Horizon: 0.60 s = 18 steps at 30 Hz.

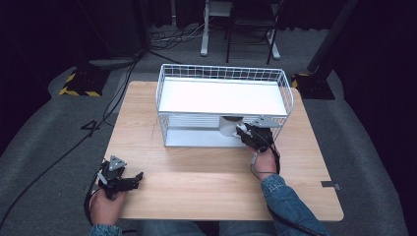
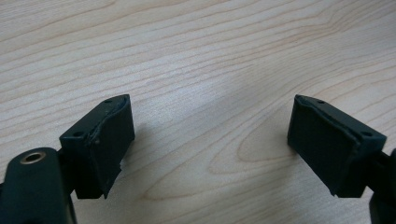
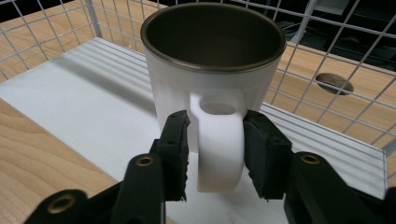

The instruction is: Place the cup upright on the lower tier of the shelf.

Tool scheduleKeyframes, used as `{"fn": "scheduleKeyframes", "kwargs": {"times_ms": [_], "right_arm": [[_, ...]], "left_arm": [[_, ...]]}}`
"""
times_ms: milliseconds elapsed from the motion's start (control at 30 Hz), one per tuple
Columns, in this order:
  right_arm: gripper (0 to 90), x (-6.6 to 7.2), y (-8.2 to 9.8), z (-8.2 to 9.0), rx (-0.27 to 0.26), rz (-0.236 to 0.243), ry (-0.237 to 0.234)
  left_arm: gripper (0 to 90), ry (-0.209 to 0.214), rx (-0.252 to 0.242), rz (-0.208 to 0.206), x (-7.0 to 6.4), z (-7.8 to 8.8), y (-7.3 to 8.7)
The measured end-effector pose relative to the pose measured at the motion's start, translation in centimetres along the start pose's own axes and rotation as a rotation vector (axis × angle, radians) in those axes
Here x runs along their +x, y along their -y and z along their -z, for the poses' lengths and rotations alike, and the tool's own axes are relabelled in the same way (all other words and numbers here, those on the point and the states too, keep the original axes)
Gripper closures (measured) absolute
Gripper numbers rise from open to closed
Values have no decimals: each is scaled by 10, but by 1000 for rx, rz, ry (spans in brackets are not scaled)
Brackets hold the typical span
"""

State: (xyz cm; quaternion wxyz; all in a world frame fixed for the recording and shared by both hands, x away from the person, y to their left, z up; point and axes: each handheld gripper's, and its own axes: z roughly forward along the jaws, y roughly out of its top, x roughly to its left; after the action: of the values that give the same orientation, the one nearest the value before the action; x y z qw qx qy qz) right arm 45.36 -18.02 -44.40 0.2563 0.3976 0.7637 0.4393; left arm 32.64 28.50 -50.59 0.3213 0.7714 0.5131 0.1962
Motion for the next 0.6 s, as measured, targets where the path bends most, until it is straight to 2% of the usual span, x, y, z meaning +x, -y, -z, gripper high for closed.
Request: {"fn": "scheduleKeyframes", "kwargs": {"times_ms": [100,133,267,600], "right_arm": [[565,1,-1,2,-4,3,5],[546,2,-2,4,-7,24,9],[545,2,-4,10,-19,27,5],[505,2,-7,42,-61,14,-38]], "left_arm": [[151,0,1,0,0,0,0],[151,0,1,0,0,0,0],[151,-1,1,0,0,0,0],[151,-1,1,0,0,0,0]]}}
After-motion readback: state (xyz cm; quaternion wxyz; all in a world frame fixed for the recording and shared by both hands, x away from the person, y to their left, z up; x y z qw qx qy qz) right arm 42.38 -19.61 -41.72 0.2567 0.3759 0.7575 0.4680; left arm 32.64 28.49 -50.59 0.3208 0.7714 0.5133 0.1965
